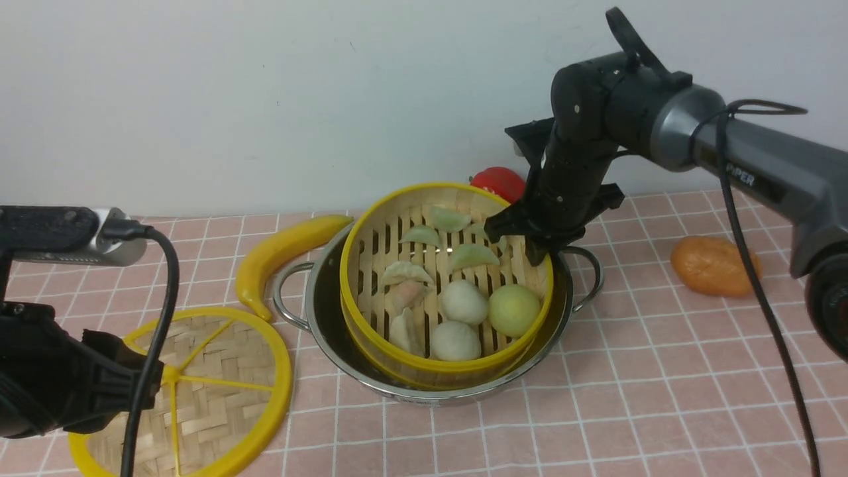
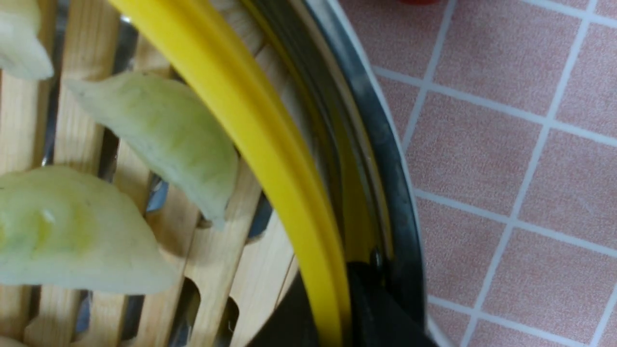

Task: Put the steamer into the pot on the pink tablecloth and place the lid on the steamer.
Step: 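Place the bamboo steamer basket of food into the steel pot with the right gripper, then grasp the bamboo steamer lid lying on the table by its centre knob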

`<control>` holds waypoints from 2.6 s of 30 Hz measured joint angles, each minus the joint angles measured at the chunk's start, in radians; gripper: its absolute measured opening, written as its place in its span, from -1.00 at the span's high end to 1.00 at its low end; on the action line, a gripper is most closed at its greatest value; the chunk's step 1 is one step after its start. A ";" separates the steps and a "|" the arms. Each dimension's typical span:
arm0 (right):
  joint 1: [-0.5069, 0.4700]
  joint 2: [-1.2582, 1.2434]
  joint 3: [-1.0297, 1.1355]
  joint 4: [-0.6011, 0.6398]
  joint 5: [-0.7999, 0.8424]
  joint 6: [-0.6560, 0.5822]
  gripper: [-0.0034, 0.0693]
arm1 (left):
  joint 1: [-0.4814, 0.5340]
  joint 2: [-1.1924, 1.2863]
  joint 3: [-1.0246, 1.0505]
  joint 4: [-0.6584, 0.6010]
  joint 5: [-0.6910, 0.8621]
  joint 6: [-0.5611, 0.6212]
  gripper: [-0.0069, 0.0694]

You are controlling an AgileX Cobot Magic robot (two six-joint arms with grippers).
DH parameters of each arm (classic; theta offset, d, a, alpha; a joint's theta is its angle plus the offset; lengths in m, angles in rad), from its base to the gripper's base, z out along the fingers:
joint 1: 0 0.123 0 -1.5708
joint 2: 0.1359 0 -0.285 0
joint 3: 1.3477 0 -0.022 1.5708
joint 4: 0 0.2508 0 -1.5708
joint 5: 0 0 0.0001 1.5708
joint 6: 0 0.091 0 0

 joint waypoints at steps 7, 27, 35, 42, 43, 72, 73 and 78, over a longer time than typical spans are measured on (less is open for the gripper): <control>0.000 0.000 -0.001 0.013 0.000 0.002 0.67 | 0.000 0.000 0.000 0.002 -0.060 0.001 0.18; 0.000 -0.144 -0.031 -0.042 -0.002 -0.016 -0.09 | 0.000 0.148 -0.013 0.276 -0.186 -0.300 0.18; -0.013 -0.366 -0.031 -0.116 -0.001 -0.021 -0.10 | 0.000 0.389 -0.135 0.276 -0.198 -0.307 0.18; -0.014 -0.616 -0.029 -0.062 -0.003 -0.077 -0.10 | 0.000 0.583 -0.219 0.276 -0.195 -0.308 0.18; -0.014 -0.686 -0.020 -0.057 -0.005 -0.096 -0.10 | 0.000 0.625 -0.231 0.276 -0.188 -0.309 0.18; -0.014 -1.642 0.739 -0.042 0.003 -0.109 -0.10 | 0.000 0.834 -0.248 0.375 -0.187 -0.368 0.36; -0.014 -1.644 0.739 -0.042 0.003 -0.102 -0.10 | 0.000 0.834 -0.248 0.380 -0.183 -0.369 0.48; -0.014 -1.645 0.739 -0.042 0.003 -0.096 -0.10 | 0.000 0.834 -0.248 0.386 -0.172 -0.377 0.54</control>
